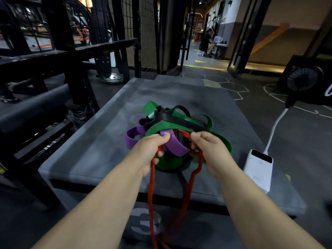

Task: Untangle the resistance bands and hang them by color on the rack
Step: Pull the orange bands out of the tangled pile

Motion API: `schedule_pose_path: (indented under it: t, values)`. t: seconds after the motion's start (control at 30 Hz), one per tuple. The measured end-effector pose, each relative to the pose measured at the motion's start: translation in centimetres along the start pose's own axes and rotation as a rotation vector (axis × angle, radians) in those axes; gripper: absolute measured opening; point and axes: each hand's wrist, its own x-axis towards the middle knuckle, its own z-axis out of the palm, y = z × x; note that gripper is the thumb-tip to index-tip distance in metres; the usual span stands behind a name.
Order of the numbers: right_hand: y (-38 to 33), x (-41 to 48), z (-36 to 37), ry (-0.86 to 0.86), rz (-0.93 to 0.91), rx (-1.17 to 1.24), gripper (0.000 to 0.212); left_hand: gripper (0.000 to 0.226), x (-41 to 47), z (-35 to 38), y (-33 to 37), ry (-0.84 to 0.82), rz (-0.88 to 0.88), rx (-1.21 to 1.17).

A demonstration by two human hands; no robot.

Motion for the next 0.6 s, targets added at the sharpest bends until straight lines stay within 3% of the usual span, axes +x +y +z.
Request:
schedule_pose_path:
  t: [0.13,0.23,0.4,0.5,0.6]
  values:
    - [0.4,0.6,-0.9,0.102,-0.026,-0.073,0.021,0.013,0.2,-0.6,0.3,0.009,-0.054,-0.103]
    - [0.5,0.8,-0.9,0.118,-0.056,-0.186,0.030,0.012,0.4,-1.0,0.5,-0.047,-0.121,-0.286]
    - [0.2,0.1,-0.8,-0.021,-0.065,-0.253,0.040,0.028,0.1,-0.8,0.9,-0.116,-0.224,-0.492]
    - [0.6,-0.3,-1.0,-0.165,-0.103,-0.297,0.061,0.030,-0.1,-0.4,0.9,-0.164,-0.282,-0.571]
    - [1.0,-0.3,-1.1,-0.188,-0.187,-0.491,0.072,0.029,-0.2,-0.1,1.0,-0.205,-0.327,-0.600]
